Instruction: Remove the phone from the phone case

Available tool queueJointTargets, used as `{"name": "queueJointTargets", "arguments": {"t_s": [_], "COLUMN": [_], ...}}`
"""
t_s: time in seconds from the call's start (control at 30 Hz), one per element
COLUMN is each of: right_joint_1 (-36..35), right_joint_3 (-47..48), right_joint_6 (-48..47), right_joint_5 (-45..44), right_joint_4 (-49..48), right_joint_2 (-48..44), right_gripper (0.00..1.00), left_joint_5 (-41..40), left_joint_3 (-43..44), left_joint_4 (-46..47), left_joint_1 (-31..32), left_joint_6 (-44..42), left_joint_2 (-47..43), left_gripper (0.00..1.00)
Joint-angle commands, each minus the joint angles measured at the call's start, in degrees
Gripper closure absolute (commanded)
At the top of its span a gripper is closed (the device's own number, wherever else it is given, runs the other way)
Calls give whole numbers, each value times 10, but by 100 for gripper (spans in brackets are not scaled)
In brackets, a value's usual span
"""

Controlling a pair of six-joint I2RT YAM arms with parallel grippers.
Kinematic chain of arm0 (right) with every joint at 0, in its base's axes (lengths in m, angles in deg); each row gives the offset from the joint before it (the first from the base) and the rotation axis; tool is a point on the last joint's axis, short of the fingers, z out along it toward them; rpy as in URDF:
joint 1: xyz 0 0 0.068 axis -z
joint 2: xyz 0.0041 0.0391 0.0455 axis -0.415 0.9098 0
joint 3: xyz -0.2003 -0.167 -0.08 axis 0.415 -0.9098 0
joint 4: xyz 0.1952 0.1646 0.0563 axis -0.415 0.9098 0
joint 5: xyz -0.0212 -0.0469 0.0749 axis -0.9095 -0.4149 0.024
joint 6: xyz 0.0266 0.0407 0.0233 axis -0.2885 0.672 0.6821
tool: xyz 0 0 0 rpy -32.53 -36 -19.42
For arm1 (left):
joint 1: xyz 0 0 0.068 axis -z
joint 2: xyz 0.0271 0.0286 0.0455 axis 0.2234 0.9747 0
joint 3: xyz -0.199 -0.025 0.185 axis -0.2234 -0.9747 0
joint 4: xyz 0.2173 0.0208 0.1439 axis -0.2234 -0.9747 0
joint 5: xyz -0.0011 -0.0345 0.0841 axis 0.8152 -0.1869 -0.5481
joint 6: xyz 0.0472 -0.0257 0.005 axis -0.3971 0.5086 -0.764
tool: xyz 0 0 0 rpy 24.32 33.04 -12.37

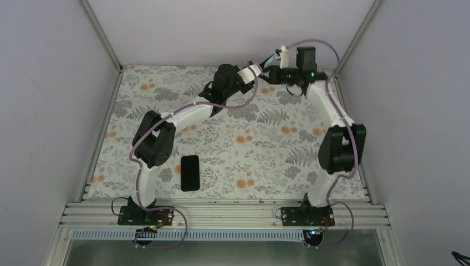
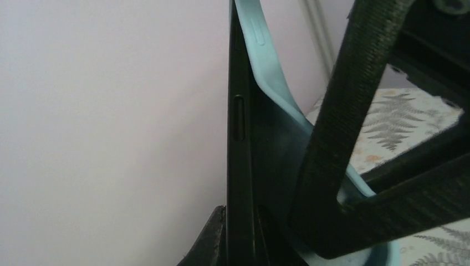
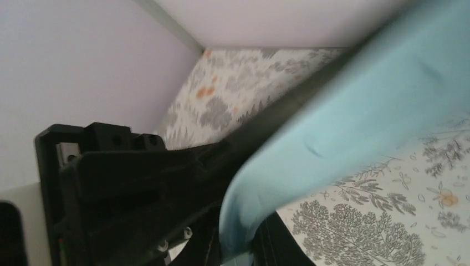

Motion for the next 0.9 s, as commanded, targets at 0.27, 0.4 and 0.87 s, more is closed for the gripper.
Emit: {"name": "queueJointTargets", "arguments": {"t_s": [0.27,0.4,0.87], "right_joint_1": [-40,-20,36], "right_joint_3": [189,156,112], "right_joint_6": [-386,-351,-343], "right_joint_5": [109,71,-174], "right_joint_4": [409,362,279], "right_joint_2": [78,61,40], "right_gripper": [97,97,97], "left_joint_5": [-89,-91,-85], "left_joint_3": [-73,-91,-138], "left_joint_4": [-6,3,14], "left_joint_1": [-79,-91,-147], "left_joint_6": [-40,-55,-87], "left_joint_2": [-43,-63,-125], "left_gripper": [98,98,98]}}
